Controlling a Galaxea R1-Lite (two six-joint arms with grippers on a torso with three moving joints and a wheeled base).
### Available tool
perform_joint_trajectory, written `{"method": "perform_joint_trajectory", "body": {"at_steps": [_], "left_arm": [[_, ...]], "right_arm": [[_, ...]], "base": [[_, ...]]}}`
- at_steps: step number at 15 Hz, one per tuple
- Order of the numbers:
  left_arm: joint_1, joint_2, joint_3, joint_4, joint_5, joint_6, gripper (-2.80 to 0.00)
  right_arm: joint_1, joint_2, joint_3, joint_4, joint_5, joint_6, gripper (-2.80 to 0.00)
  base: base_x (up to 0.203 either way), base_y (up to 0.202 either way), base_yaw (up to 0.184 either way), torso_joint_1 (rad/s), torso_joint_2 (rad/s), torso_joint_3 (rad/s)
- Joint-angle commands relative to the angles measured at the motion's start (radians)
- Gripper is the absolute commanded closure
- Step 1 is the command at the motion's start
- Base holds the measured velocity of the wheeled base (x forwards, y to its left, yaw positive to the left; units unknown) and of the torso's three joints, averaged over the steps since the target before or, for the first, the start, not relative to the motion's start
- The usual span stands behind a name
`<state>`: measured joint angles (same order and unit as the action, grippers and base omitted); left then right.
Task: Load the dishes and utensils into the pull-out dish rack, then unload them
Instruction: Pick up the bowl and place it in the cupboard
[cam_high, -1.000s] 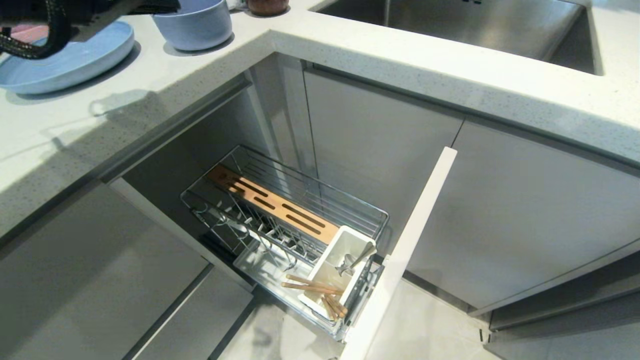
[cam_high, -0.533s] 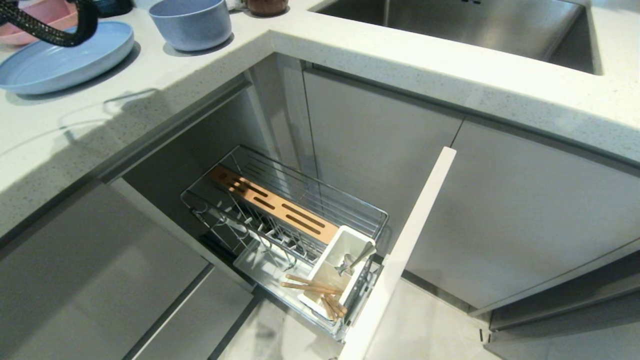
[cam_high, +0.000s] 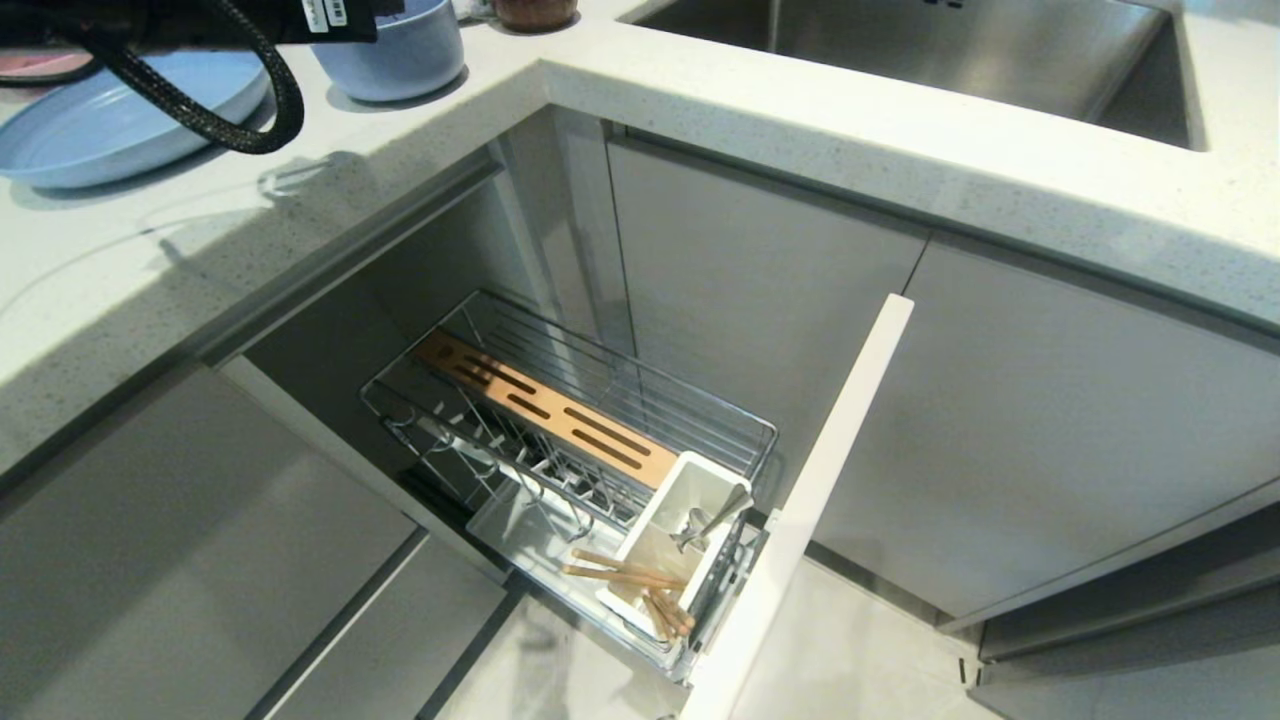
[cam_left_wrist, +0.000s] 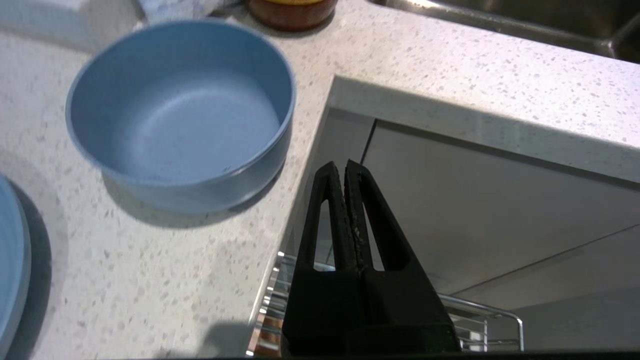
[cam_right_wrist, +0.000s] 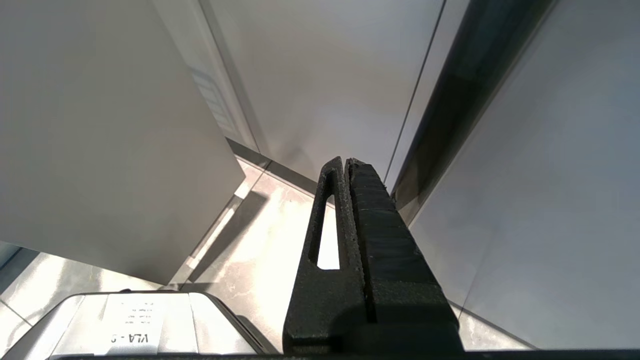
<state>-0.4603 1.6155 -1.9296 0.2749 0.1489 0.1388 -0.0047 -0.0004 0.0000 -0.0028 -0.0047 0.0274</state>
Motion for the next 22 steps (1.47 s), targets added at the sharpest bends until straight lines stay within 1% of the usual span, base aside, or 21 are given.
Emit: {"method": "perform_joint_trajectory", "body": {"at_steps": [1, 4, 5, 6, 11, 13, 16, 22], "left_arm": [[0.022, 0.012, 0.0, -0.028, 0.004, 0.034, 0.0], [0.029, 0.031, -0.007, -0.094, 0.006, 0.045, 0.0], [0.038, 0.035, -0.006, -0.101, 0.013, 0.057, -2.8], [0.043, 0.038, -0.006, -0.101, 0.03, 0.064, -2.8], [0.046, 0.051, -0.008, -0.112, 0.03, 0.079, -2.8], [0.048, 0.063, -0.014, -0.135, 0.026, 0.097, -2.8], [0.074, 0.086, -0.013, -0.14, 0.026, 0.102, -2.8], [0.077, 0.09, -0.014, -0.146, 0.044, 0.104, -2.8]], "right_arm": [[0.0, -0.004, 0.002, 0.0, 0.0, 0.0, 0.0], [0.0, -0.004, 0.002, 0.0, 0.0, 0.0, 0.0], [0.0, -0.004, 0.002, 0.0, 0.0, 0.0, 0.0], [0.0, -0.004, 0.002, 0.0, 0.0, 0.0, 0.0], [0.0, -0.004, 0.002, 0.0, 0.0, 0.0, 0.0], [0.0, -0.004, 0.002, 0.0, 0.0, 0.0, 0.0], [0.0, -0.004, 0.002, 0.0, 0.0, 0.0, 0.0], [0.0, -0.004, 0.002, 0.0, 0.0, 0.0, 0.0]], "base": [[0.0, 0.0, 0.0, 0.0, 0.0, 0.0], [0.0, 0.0, 0.0, 0.0, 0.0, 0.0], [0.0, 0.0, 0.0, 0.0, 0.0, 0.0], [0.0, 0.0, 0.0, 0.0, 0.0, 0.0], [0.0, 0.0, 0.0, 0.0, 0.0, 0.0], [0.0, 0.0, 0.0, 0.0, 0.0, 0.0], [0.0, 0.0, 0.0, 0.0, 0.0, 0.0], [0.0, 0.0, 0.0, 0.0, 0.0, 0.0]]}}
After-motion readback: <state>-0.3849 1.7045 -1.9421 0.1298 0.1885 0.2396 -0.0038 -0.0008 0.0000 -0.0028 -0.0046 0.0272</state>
